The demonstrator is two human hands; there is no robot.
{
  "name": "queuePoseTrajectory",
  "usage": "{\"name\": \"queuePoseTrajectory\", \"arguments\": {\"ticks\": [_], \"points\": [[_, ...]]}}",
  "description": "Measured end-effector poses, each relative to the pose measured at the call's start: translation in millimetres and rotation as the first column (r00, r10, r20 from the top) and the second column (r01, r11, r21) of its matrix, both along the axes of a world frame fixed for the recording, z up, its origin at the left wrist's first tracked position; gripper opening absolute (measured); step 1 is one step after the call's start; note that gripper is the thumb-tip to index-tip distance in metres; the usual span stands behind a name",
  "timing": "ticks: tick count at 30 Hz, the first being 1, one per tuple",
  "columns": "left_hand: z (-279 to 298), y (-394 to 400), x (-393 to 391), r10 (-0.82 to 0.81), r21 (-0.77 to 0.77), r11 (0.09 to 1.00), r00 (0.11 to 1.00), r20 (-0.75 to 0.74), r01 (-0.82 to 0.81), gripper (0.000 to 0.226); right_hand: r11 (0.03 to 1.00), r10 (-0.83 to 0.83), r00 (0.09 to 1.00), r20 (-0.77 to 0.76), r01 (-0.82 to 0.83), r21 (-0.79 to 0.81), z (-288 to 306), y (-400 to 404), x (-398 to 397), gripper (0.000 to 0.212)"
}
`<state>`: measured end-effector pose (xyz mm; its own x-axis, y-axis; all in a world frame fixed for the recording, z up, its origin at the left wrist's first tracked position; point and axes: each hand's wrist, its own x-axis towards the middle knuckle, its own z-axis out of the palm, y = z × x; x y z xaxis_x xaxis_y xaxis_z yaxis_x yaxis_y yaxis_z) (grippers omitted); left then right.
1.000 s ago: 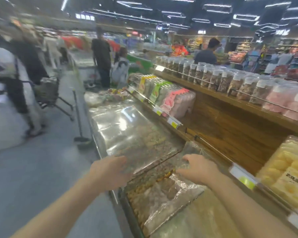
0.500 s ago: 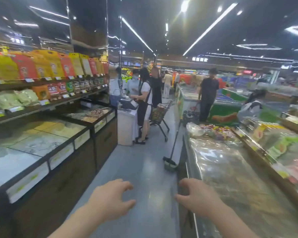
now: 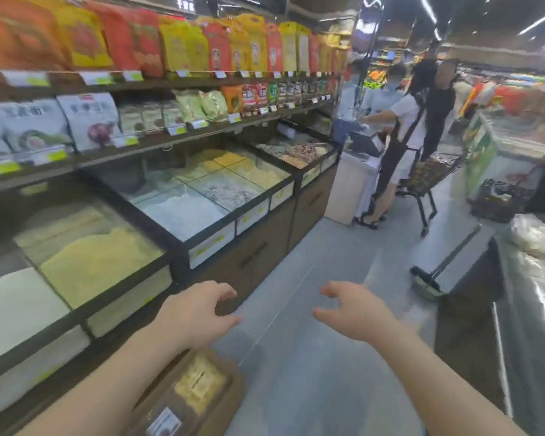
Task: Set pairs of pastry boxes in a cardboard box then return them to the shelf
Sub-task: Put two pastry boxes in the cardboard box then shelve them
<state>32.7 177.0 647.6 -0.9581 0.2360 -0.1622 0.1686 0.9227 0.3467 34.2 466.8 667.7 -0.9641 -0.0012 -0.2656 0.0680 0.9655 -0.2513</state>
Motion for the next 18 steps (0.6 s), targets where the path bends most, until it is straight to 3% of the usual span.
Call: {"name": "queuePoseTrajectory", "arguments": {"ticks": [11, 18], "points": [[-89, -102, -79, 0.315, -0.04, 0.949, 0.93, 0.189, -0.313, 0.057, 0.951, 0.304, 0.935, 0.181, -0.309, -0.004, -99, -121, -167, 0.062], [-182, -131, -106, 0.599, -0.05, 0.776, 0.71, 0.371, -0.628, 0.053, 0.875, 0.477, 0.809, 0.343, -0.475, -0.098, -194, -179, -266, 0.068]]}}
